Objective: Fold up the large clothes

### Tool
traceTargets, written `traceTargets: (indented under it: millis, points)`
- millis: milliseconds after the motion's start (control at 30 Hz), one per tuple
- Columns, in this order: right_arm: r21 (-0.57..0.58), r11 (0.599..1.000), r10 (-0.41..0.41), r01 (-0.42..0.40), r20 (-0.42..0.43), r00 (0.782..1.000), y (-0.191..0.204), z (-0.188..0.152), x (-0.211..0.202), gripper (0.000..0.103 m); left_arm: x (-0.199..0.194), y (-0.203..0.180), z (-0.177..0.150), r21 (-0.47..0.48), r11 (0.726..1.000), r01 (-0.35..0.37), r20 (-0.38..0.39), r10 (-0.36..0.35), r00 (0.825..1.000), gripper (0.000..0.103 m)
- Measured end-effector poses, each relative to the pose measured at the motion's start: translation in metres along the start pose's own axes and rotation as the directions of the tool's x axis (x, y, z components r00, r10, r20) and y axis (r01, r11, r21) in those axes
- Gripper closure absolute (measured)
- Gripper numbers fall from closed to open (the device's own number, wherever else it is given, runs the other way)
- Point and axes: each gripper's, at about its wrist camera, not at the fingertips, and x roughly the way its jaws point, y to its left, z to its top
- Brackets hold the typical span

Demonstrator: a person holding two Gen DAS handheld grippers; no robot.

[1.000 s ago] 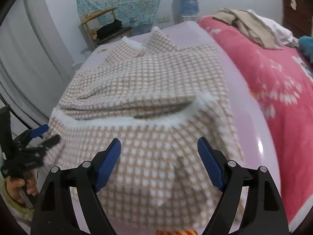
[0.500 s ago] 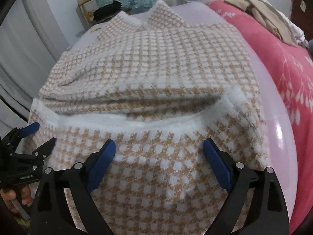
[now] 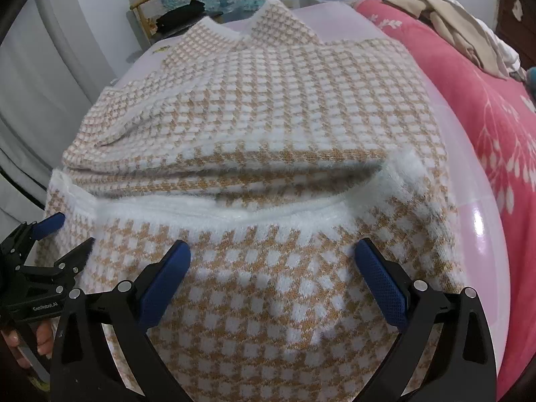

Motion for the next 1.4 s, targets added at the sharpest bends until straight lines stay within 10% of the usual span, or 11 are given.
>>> traceTargets:
  millis: [1000, 1400]
  points:
    - [-0.016, 0.999, 0.028, -0.029, -0.054, 0.998, 0.002, 0.005, -0.008, 0.008, -0.029, 0.006, 0.009, 0.087, 0.995, 0.044, 0.113, -0.054, 0.992, 0.004]
    - [-0.118, 0.983, 0.161, -0.141, 0.186, 0.969, -0.002, 0.124, -0.080, 0.008, -0.085, 0.028, 0.160, 0.170, 0.985, 0.027, 0.387, -0.091, 0.918, 0.004]
